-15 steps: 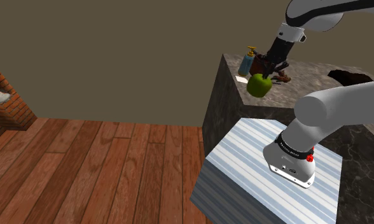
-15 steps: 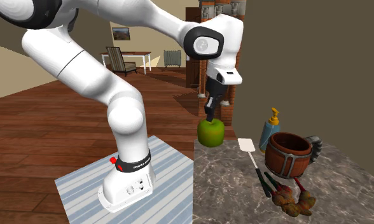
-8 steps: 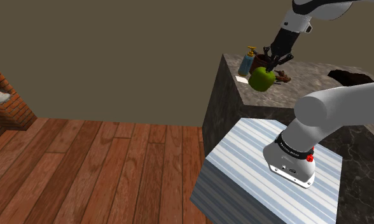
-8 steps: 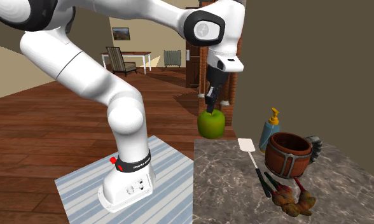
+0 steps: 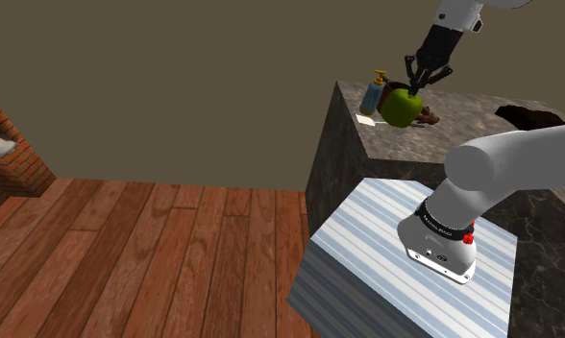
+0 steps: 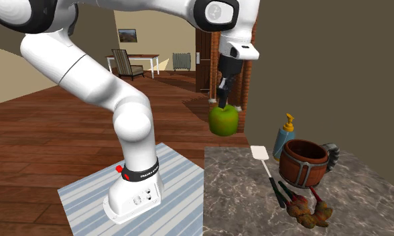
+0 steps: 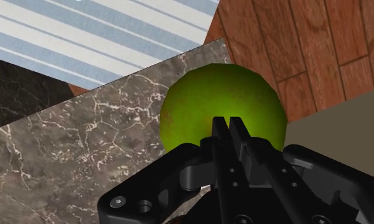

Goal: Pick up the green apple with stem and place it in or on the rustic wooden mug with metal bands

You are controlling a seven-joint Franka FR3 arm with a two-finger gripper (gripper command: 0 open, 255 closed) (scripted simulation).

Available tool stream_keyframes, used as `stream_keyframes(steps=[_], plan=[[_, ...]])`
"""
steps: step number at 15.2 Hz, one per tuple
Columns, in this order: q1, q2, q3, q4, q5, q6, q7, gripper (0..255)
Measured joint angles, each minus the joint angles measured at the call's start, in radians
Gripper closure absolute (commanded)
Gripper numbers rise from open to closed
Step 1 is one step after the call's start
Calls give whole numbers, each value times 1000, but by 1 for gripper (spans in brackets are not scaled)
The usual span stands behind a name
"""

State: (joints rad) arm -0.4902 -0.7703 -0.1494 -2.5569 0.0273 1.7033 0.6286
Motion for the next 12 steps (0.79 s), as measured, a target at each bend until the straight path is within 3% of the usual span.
stream_keyframes(steps=[12], plan=[[6, 12, 7, 168, 7, -155, 14, 255]])
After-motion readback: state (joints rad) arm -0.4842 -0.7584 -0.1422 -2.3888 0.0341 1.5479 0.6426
